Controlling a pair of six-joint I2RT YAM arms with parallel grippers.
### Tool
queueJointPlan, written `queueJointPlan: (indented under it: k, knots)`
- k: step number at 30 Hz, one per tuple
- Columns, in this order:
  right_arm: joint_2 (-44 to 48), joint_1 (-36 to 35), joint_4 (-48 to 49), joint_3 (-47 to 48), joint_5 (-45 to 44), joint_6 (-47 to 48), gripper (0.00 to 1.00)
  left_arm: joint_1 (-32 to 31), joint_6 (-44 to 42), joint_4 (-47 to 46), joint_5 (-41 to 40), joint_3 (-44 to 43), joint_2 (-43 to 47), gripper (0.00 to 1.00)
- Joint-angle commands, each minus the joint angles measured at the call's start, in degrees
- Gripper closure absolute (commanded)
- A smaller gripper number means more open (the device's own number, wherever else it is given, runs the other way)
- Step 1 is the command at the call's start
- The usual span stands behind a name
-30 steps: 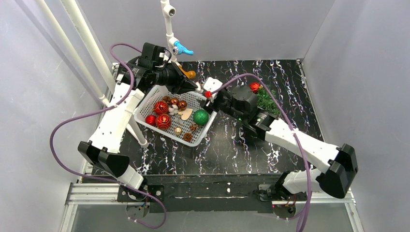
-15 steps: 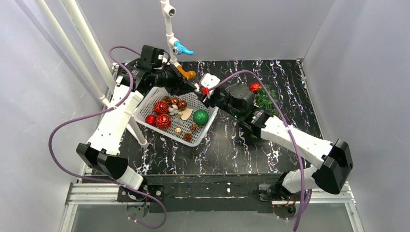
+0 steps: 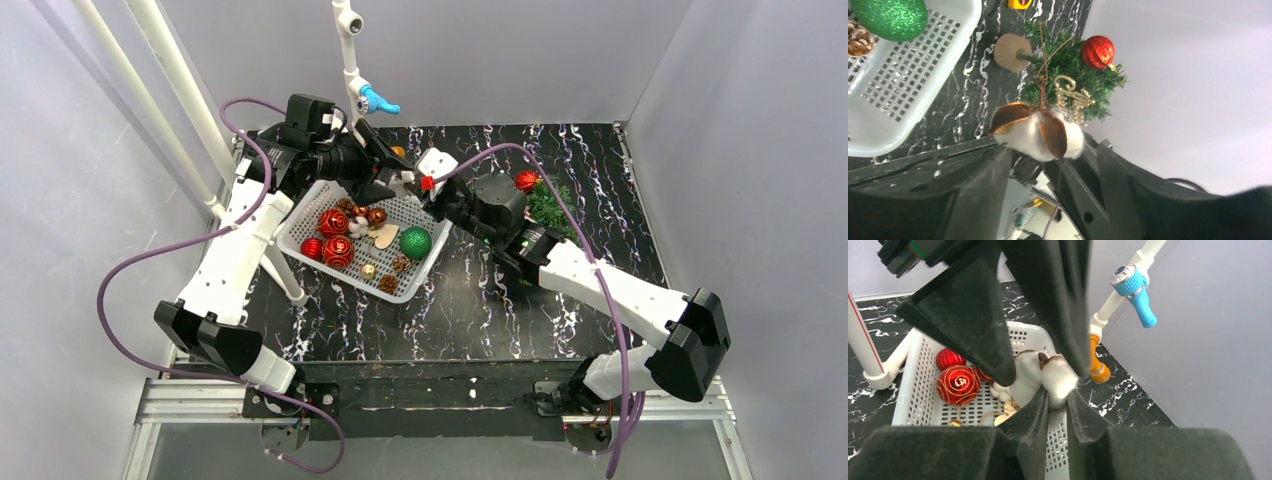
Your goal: Decorate the small christmas tree
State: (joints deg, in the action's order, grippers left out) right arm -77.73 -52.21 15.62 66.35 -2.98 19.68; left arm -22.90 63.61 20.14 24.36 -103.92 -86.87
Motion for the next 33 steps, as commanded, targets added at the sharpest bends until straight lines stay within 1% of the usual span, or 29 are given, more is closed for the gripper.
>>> queueJointPlan:
  k: [1,2,3,5,6,8,9,11,14,18,21,23,24,27,30,33]
  knots:
    - [1.09,-0.22,2.22,2.44,-5.29,-2.55,0.99,0.83,0.66,-1.29,3.46,1.69,2.03,0.21]
    - [1.28,-0.17,1.73,2.51,-7.21,-3.12,0.99,0.83,0.98,-2.25,4.00,2.03,2.05,0.09]
    - [1.53,-0.13,1.30,2.55,-9.79,-4.03,0.99,0.83,1.88,-3.88,4.74,2.82,2.18,0.03]
    - [2.16,0.22,-0.59,3.03,-14.29,-5.50,0.99,0.92,4.58,-10.49,7.32,5.33,2.48,0.02]
    - [2.68,0.65,-2.70,3.94,-15.57,-6.88,0.99,0.94,5.99,-15.74,8.44,6.58,2.69,0.02]
    - [3.73,2.83,-10.05,7.45,-14.81,-11.58,0.99,0.92,7.46,-22.94,10.17,8.44,2.89,0.02]
    - [4.09,4.66,-14.25,9.76,-13.19,-15.20,0.99,0.88,7.65,-24.91,10.93,8.65,2.92,0.02]
    - [4.06,9.39,-27.18,17.69,-8.53,-24.48,0.99,0.92,6.71,-26.55,12.00,8.02,2.63,0.02]
    - [3.73,16.83,-44.72,29.42,-2.49,-35.54,0.99,0.92,3.85,-26.17,11.92,7.18,2.80,0.02]
    - [3.32,24.51,-60.26,39.24,5.03,-42.59,0.99,1.01,1.29,-24.74,10.83,6.98,3.36,0.02]
    - [3.23,28.62,-68.45,43.54,9.60,-45.82,0.99,1.25,0.25,-23.13,10.14,7.10,3.52,0.02]
    - [4.25,31.23,-71.02,43.21,14.37,-47.48,0.99,1.44,-0.14,-22.89,9.61,8.14,3.91,0.02]
    - [5.20,32.56,-71.24,42.10,18.03,-48.59,0.99,1.57,-0.03,-23.08,9.37,8.68,4.03,0.02]
    - [9.00,36.28,-70.24,37.53,24.40,-51.90,0.99,1.84,0.04,-23.37,9.54,9.64,4.23,0.02]
    - [12.66,39.86,-67.79,32.49,27.30,-55.04,0.99,1.95,-0.42,-22.69,9.54,9.88,4.33,0.02]
    - [14.46,42.92,-68.98,31.91,27.89,-56.04,0.99,1.98,-1.17,-21.27,9.96,9.53,4.17,0.02]
